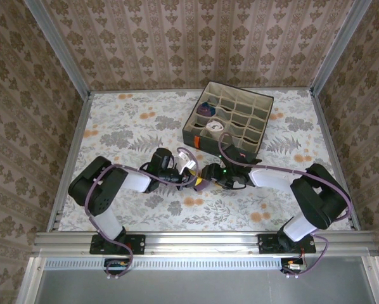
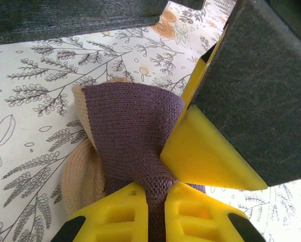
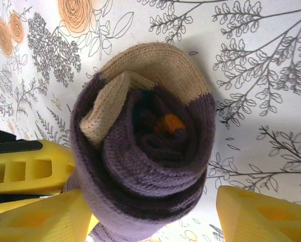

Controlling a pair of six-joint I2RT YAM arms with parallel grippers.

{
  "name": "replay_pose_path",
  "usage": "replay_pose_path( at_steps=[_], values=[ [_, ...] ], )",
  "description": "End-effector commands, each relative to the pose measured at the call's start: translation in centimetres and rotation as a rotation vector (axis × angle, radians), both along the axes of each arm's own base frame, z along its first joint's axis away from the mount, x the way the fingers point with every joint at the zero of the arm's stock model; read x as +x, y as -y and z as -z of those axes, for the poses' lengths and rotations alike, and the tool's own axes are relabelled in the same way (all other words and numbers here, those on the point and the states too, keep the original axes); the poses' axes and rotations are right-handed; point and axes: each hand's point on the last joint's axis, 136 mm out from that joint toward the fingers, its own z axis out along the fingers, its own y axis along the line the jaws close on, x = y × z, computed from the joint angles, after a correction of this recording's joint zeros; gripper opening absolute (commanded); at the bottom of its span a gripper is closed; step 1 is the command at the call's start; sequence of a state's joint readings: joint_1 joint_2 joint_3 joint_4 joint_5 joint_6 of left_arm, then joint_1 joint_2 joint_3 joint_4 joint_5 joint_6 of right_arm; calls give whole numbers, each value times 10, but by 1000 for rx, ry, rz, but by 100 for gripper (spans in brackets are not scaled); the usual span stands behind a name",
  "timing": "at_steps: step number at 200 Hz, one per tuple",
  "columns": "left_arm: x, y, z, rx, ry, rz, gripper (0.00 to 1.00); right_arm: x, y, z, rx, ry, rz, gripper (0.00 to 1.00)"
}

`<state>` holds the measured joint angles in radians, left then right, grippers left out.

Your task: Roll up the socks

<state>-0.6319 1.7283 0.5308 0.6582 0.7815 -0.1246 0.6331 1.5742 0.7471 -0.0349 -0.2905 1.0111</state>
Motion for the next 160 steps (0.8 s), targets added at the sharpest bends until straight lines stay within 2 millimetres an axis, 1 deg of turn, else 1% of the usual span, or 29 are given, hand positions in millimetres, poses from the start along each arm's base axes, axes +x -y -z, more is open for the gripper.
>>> replay_pose_path(
  at_steps=[1, 30, 50, 79, 123, 160],
  values=[
    [-18, -10, 22, 22, -137, 7, 0, 13, -5, 2, 5, 16, 48, 67],
    [-22, -9, 24, 16, -177, 33, 0, 21, -12, 1, 21, 25, 50, 68],
    [-23, -9, 27, 5, -211, 43, 0, 26, -15, 4, 22, 22, 52, 69],
    [-25, -8, 31, -15, -261, 53, 0, 30, -22, 11, 40, -5, 51, 69],
    [-24, -10, 36, -41, -321, 59, 0, 35, -26, 23, 50, -44, 61, 69],
    [-25, -11, 37, -16, -309, 78, 0, 36, -27, 38, 78, -96, 91, 64]
  ],
)
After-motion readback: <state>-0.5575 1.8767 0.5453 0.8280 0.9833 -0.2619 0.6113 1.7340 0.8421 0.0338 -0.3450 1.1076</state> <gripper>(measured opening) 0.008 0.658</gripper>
